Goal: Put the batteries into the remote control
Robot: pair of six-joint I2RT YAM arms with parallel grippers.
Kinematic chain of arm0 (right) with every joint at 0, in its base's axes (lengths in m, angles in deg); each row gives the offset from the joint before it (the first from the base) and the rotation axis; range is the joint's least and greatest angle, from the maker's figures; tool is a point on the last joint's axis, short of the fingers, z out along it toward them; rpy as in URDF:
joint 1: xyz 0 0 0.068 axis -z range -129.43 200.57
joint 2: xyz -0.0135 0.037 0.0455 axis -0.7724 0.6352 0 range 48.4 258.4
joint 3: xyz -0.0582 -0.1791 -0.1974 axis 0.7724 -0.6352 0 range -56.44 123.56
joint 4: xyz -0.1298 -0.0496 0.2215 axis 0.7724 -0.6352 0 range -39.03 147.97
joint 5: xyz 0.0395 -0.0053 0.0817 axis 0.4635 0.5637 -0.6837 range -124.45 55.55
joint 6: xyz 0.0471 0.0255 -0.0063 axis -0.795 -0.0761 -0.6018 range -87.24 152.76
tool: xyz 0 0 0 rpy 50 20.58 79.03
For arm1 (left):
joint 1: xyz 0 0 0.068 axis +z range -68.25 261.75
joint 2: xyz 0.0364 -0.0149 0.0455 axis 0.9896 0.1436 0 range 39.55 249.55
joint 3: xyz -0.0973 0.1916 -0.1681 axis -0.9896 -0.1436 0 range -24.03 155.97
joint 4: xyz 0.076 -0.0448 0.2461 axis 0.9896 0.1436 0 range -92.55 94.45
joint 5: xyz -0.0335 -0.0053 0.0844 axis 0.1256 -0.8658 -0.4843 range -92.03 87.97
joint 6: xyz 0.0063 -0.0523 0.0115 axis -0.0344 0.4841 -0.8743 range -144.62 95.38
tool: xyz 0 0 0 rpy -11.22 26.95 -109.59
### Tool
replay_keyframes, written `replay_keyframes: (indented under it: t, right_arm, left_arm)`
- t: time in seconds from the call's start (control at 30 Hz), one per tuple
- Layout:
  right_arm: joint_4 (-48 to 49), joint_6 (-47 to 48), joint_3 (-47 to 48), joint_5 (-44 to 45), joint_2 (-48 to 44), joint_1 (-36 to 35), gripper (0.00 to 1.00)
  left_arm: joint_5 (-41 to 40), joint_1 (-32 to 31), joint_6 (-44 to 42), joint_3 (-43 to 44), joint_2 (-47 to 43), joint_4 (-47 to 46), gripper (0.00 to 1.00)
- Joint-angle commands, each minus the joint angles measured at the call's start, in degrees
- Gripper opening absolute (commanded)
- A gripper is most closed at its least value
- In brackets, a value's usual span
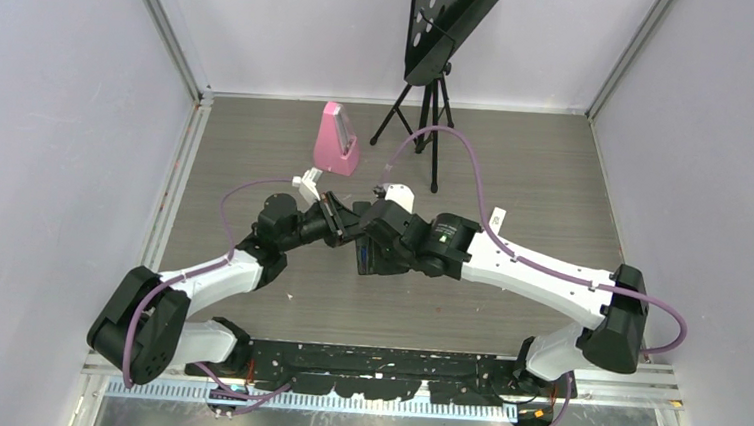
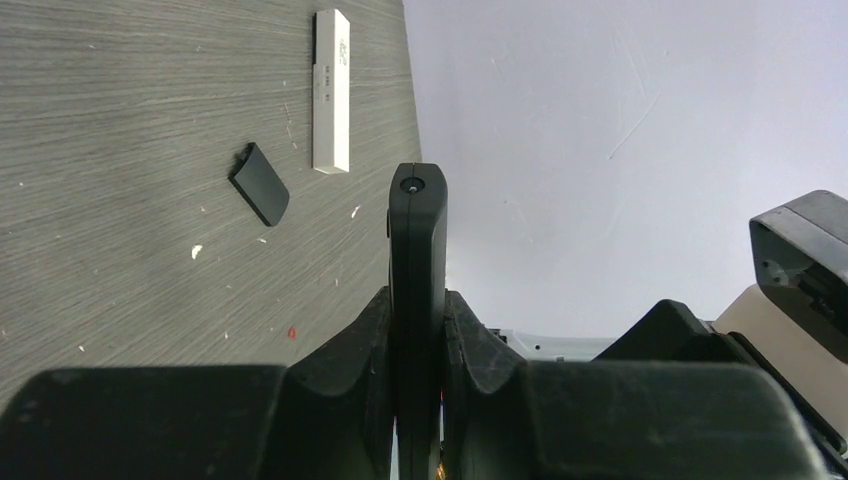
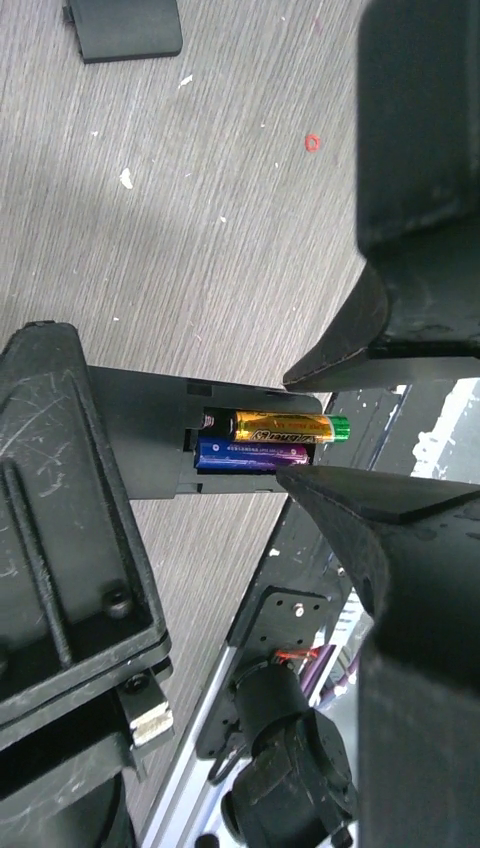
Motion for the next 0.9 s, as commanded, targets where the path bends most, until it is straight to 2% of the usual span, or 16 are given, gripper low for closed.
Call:
replay_keyframes:
  t: [0.0,0.17,0.3,0.43,0.53,0.87]
  right_arm:
    - [3.9,-2.4,-0.6,2.0,-4.6,0.1,0.42]
    - [12.6,-5.1,-8.0,4.3,-12.0,0.1,0.64]
    - [23.1,-9.0,-17.1,7.2,-20.0,0.1,0.73]
    - [38.0,-13.1,-27.8,8.7,-27.0,0.1,0.75]
    - [44.6,-14.1,-31.9,9.7,-29.5,0.1,0.76]
    - [57.8,-19.1,-39.6,12.8,-32.9,0.1,0.74]
  left_arm:
    - [-0.4,-0.2,2.5,1.3,-1.9,-1.7,0.00]
    - [-1.6,-0.1,5.4,1.2,-2.2,-2.1,0.00]
    - [-3.2,-0.2,10.1,0.9,-2.3,-4.4,0.00]
    - [-6.4,-0.1,16.5,-0.7,-2.4,-11.7,0.00]
    - [-8.3,-0.1,17.9,-0.1,-3.3,-9.9,0.00]
    - [-9.8,-0.1,22.0,1.6,-5.4,-8.8,0.00]
